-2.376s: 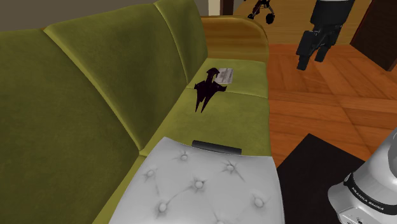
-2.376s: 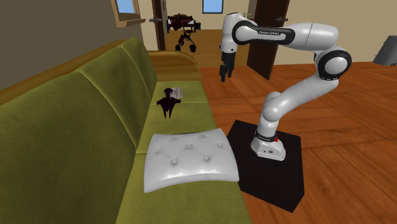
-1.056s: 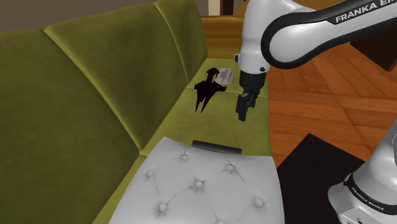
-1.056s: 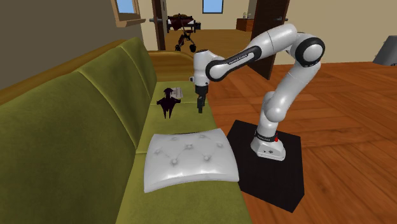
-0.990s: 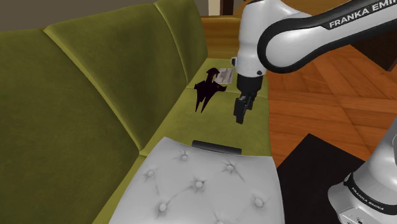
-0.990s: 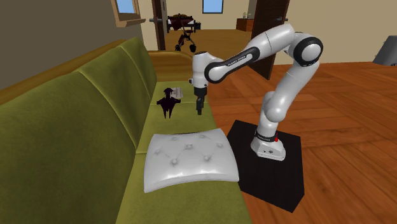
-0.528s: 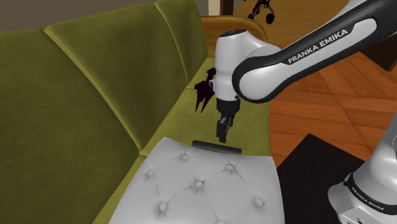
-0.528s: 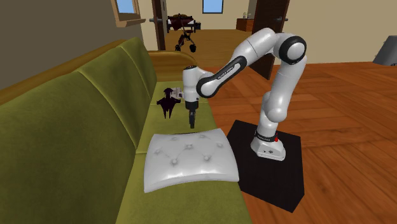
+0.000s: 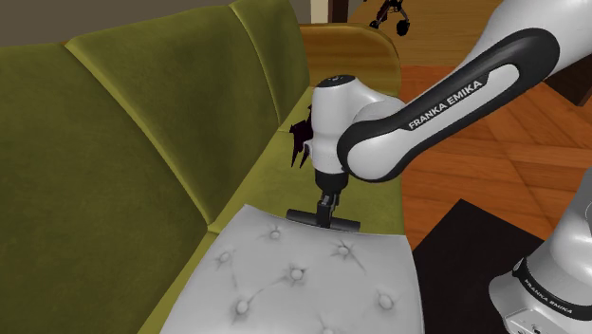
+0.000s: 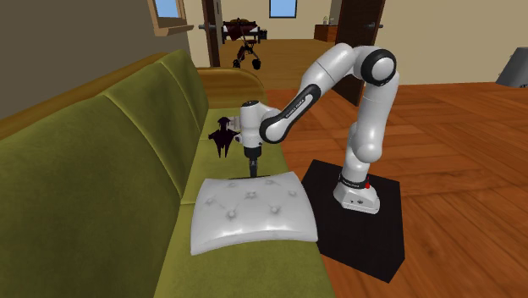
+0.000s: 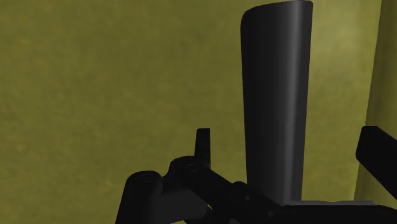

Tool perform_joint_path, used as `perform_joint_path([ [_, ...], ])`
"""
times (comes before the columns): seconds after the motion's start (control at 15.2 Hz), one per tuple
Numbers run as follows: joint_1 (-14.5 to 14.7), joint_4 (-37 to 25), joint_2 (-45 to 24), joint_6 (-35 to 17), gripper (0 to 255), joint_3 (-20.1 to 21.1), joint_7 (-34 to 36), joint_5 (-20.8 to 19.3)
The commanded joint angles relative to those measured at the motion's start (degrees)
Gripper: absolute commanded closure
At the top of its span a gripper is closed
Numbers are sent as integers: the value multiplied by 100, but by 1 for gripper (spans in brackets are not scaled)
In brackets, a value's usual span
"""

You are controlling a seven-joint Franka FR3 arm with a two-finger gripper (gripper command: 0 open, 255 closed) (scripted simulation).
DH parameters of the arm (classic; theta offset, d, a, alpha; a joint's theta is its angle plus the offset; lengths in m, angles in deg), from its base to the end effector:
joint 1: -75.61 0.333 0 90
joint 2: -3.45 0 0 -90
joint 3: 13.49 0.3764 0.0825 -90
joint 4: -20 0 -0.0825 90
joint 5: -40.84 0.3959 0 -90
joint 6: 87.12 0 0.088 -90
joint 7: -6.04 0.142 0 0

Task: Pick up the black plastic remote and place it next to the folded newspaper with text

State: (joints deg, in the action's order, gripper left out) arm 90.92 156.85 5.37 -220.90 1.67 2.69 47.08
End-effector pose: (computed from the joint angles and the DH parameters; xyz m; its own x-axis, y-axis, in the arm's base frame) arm 0.4232 0.2543 0.3466 0.8704 0.4920 -0.0195 0.4897 -0.8691 -0.0694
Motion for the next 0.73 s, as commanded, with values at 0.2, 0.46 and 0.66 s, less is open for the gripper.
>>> perform_joint_path([
  [0.2,18,55,-169,-221,0,18,42,-36],
  [0.46,20,55,-169,-221,0,17,42,-37],
  [0.66,20,57,-166,-220,255,16,40,-36],
])
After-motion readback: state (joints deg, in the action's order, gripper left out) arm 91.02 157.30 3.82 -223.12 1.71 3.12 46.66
